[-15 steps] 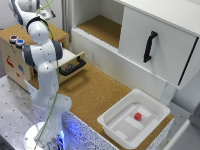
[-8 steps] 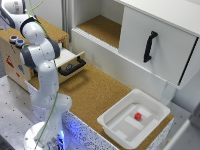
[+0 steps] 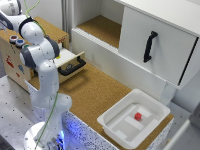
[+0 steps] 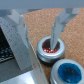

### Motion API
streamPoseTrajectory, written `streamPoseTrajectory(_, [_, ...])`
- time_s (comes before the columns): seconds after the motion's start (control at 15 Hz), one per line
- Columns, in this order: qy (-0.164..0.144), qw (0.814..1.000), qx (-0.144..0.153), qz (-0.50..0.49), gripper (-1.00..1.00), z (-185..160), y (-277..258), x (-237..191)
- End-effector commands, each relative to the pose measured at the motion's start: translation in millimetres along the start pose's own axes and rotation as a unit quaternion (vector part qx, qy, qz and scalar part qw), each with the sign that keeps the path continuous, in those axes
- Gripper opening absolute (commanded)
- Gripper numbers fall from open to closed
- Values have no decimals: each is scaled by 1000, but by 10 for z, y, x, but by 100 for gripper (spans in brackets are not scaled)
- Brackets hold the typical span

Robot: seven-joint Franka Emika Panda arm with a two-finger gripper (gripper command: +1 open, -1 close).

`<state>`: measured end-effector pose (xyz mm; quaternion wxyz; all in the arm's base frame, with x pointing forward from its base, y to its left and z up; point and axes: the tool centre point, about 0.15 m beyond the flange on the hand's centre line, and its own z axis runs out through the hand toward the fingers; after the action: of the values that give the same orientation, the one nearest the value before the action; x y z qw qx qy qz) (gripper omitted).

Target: Push down the red button to turn on the red light

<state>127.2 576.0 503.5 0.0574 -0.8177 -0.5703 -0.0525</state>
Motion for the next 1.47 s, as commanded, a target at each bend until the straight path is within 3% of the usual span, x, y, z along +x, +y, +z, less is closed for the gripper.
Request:
streamPoseTrajectory(0.0, [-61,998,-29,-19,-100,208,-11,426])
streamPoseTrajectory(0.27, [-43,999,-26,-2,-100,347,114,463])
streamPoseTrajectory(0.4, [-51,996,-71,6,-100,475,209,465])
streamPoseTrajectory(0.47, [-46,998,-47,7,-100,582,237,465])
streamPoseTrajectory(0.53, [-59,998,-32,0,-100,727,193,449])
streamPoseTrajectory(0.67, [-69,997,-15,-9,-100,852,84,397])
streamPoseTrajectory(0.73, [-53,998,-23,-1,-100,714,87,374])
streamPoseTrajectory(1.0, [5,994,-110,5,-100,-253,54,309])
streamPoseTrajectory(1.07, [2,992,-122,7,100,-384,90,286])
streamPoseTrajectory(1.13, [13,993,-119,23,100,-418,180,248])
streamPoseTrajectory(1.2, [-3,992,-123,33,100,-347,271,220])
streamPoseTrajectory(1.4, [-8,994,-100,48,100,-205,392,142])
